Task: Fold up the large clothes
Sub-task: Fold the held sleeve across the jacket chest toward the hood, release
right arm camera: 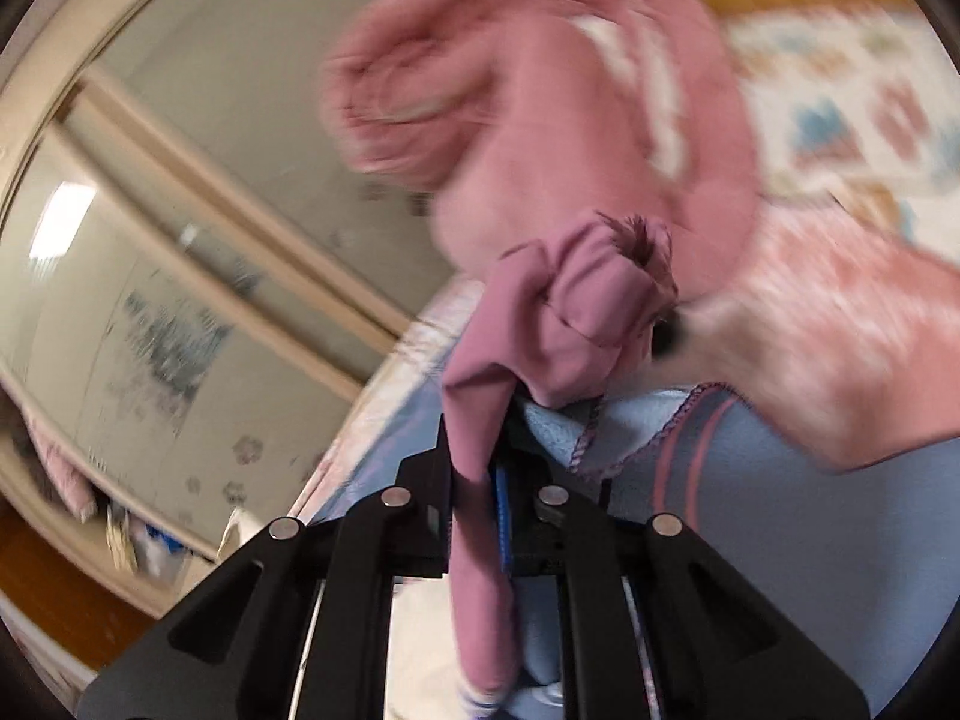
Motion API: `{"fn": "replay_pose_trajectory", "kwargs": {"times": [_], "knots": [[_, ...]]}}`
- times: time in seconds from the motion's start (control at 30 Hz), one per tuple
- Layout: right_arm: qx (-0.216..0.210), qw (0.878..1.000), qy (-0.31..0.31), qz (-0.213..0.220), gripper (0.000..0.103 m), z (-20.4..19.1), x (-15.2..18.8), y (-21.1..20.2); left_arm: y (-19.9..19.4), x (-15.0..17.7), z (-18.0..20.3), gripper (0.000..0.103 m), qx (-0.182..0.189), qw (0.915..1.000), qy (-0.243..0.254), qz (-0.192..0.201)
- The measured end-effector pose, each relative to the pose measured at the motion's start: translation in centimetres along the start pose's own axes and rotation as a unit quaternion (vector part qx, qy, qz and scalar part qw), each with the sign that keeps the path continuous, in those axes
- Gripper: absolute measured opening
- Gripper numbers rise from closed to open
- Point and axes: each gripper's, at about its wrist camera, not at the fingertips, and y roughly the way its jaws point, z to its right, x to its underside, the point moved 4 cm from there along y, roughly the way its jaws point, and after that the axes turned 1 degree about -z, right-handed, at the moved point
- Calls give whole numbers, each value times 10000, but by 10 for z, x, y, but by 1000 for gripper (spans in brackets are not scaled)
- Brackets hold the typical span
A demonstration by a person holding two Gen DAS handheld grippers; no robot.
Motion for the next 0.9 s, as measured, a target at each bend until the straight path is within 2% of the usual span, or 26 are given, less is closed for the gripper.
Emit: {"fn": "replay_pose_trajectory", "kwargs": {"times": [0.1, 0.2, 0.33, 0.4, 0.43, 0.47, 0.5, 0.53, 0.57, 0.63, 0.73, 0.8, 0.83, 0.9], "knots": [[-84, 9994, -343, -11, 11, -48, 5, -2, -3, 2, -8, 101, -25, 10000, -71, 34], [266, 9994, -241, 17, 11, -49, 9, 0, -8, 3, -18, 101, -59, 9998, -168, 79], [867, 9959, 240, 102, 11, 16, 8, 1, -12, 6, -30, 101, -115, 9996, -250, 90], [1118, 9911, 721, 87, 12, 77, 6, 1, -11, 7, -34, 101, -158, 9995, -266, 58], [1099, 9886, 1026, 36, 19, 109, 7, 2, -11, 8, -35, 101, -174, 9995, -268, 50], [1029, 9866, 1264, -72, 40, 133, 11, 3, -10, 8, -36, 101, -190, 9994, -271, 38], [1012, 9835, 1491, -149, 53, 154, 17, 2, -10, 8, -37, 101, -198, 9994, -276, 31], [975, 9797, 1747, -147, 75, 173, 23, -2, -9, 8, -37, 101, -202, 9994, -282, 22], [771, 9765, 2010, -51, 81, 188, 30, -10, -8, 8, -36, 101, -199, 9994, -283, 6], [85, 9773, 2116, 9, 82, 192, 38, -21, -5, 7, -33, 101, -188, 9995, -252, -33], [-572, 9835, 1711, -163, 82, 162, 50, -35, 3, 7, -24, 101, -135, 9997, -148, -121], [-590, 9871, 1404, -491, 82, 138, 63, -36, 6, 7, -17, 101, -111, 9998, -85, -143], [-335, 9879, 1371, -641, 82, 134, 73, -36, 7, 7, -10, 101, -70, 9998, -34, -157], [-127, 9802, 1760, -895, 82, 139, 89, -31, 8, 8, -4, 101, -22, 9998, 29, -171]]}}
